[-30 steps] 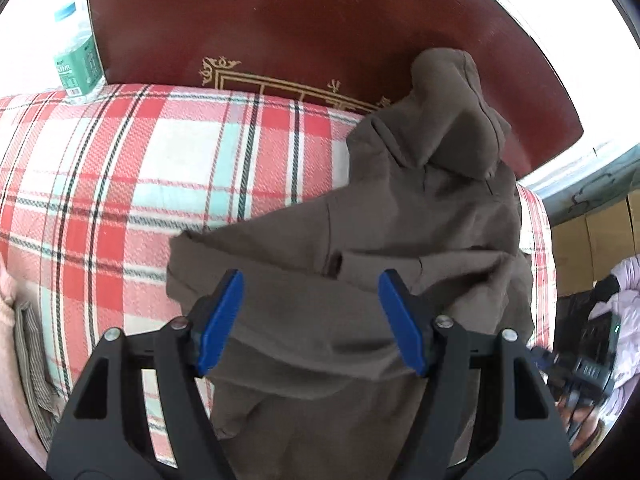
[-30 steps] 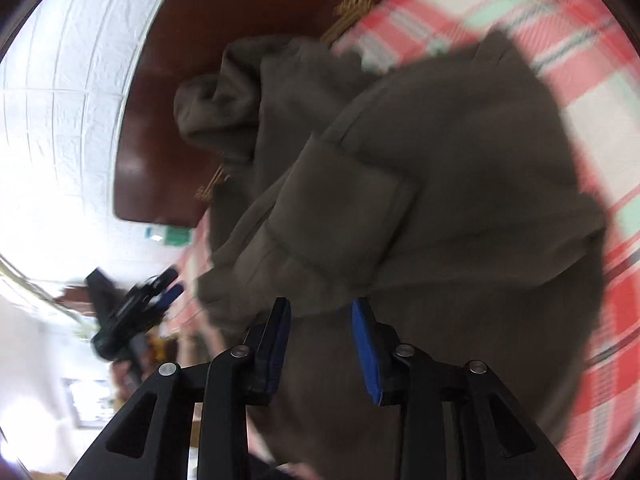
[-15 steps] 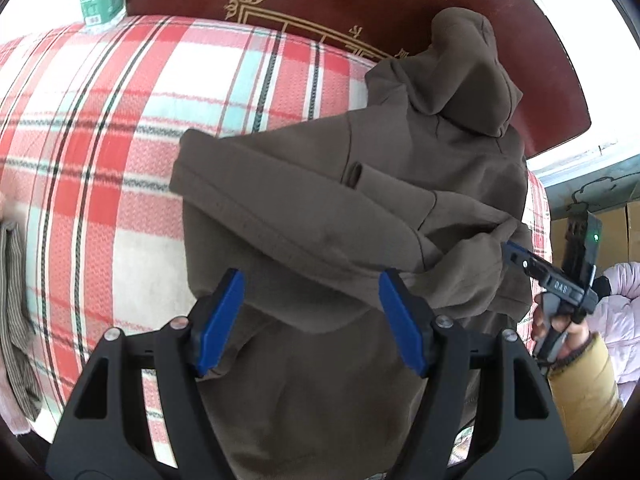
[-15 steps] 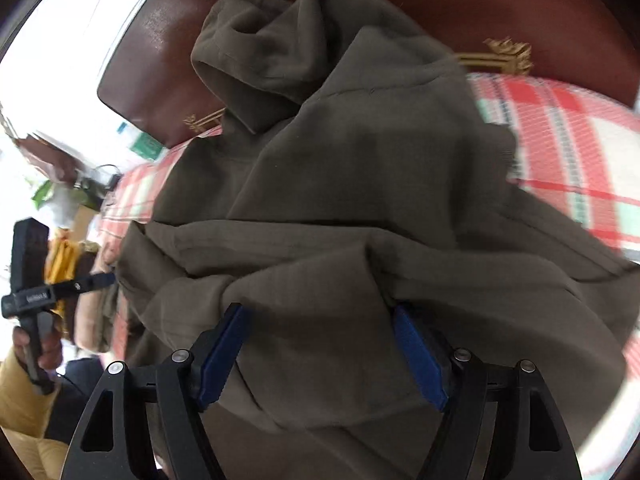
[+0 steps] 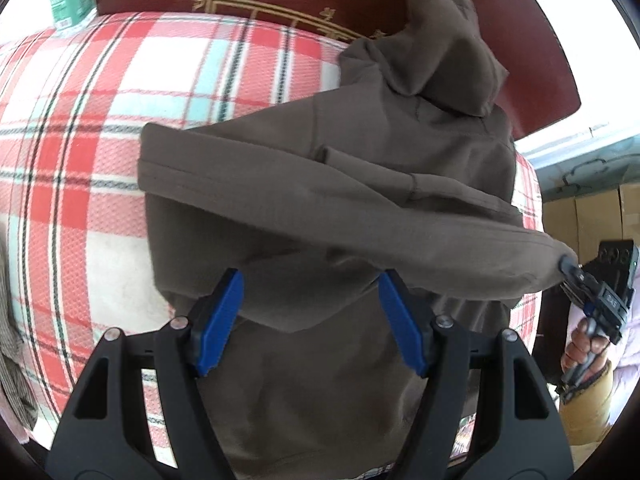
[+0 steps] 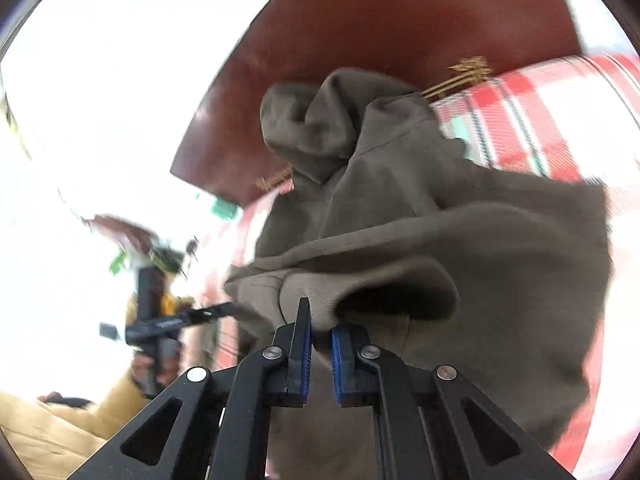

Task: Fold clothes

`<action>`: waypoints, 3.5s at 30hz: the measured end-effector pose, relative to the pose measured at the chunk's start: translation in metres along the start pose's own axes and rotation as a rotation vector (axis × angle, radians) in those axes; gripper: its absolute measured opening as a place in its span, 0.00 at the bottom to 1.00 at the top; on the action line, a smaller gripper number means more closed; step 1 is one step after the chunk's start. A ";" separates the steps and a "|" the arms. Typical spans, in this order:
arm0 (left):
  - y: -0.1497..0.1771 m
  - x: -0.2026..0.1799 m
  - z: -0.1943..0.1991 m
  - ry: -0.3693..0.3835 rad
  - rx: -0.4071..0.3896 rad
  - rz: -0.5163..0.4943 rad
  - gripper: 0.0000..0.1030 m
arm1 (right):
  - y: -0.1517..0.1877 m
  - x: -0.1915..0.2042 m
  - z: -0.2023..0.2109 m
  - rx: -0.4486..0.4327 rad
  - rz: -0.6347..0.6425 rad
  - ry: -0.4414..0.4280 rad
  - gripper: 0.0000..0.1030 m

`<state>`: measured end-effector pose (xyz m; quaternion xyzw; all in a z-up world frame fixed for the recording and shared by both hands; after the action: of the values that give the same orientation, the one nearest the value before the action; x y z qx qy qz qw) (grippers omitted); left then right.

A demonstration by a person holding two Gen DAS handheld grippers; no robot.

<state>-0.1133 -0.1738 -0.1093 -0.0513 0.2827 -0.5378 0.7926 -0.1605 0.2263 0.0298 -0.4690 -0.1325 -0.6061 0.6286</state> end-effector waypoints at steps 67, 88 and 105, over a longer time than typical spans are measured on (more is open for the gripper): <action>-0.056 -0.009 -0.008 0.095 -0.101 0.088 0.70 | -0.130 0.076 -0.197 0.101 0.647 0.308 0.15; -0.040 -0.052 -0.005 0.218 -0.066 0.050 0.70 | -0.024 0.178 -0.010 -0.144 0.810 0.247 0.13; -0.014 -0.095 0.017 0.215 -0.053 -0.107 0.70 | 0.153 0.076 -0.080 0.322 0.973 0.455 0.29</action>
<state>-0.1407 -0.0998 -0.0526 -0.0293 0.3770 -0.5742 0.7262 -0.0394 0.0915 -0.0221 -0.2315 0.1472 -0.3043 0.9122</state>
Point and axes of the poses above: each gripper's, at about its wrist camera, not at the fingertips, and z roughly against the way its jaws point, x to its left, y to its underside, the point moved 6 cm from there along -z, roughly the way its jaws point, and after that the axes turned 13 degrees about -x, right-handed, at the moved point
